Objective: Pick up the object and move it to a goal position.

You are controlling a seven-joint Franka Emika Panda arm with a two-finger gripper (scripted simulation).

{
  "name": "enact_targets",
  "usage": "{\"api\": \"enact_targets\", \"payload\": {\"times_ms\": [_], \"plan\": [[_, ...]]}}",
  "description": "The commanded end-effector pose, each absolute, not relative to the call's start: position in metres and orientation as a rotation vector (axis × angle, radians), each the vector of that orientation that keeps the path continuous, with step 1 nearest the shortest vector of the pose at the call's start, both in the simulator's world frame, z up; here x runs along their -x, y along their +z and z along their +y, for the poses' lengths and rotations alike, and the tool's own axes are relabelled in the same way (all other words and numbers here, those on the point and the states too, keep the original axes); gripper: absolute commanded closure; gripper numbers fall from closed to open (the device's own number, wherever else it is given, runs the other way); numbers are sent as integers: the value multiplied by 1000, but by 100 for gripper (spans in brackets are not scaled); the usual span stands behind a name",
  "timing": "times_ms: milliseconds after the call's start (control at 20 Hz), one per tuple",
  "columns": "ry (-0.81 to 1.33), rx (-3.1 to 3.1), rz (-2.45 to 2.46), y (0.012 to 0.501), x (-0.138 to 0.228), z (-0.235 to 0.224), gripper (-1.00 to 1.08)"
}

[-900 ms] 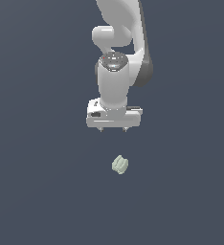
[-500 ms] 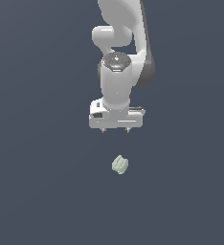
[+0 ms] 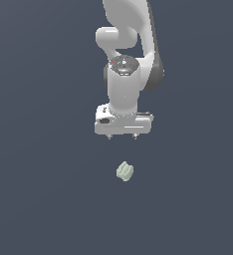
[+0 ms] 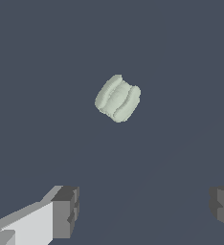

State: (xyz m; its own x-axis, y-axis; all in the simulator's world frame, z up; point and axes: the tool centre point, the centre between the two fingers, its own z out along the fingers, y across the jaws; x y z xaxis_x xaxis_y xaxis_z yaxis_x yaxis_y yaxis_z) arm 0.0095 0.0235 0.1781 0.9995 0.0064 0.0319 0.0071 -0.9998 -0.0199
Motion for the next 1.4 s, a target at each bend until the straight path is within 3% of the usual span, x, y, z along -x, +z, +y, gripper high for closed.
{"api": "enact_targets", "payload": {"times_ms": [0,1350], "plan": [[-48,3121,13,176,-12,24,-92],[-3,3029,814,103,-91,35,-92]]}}
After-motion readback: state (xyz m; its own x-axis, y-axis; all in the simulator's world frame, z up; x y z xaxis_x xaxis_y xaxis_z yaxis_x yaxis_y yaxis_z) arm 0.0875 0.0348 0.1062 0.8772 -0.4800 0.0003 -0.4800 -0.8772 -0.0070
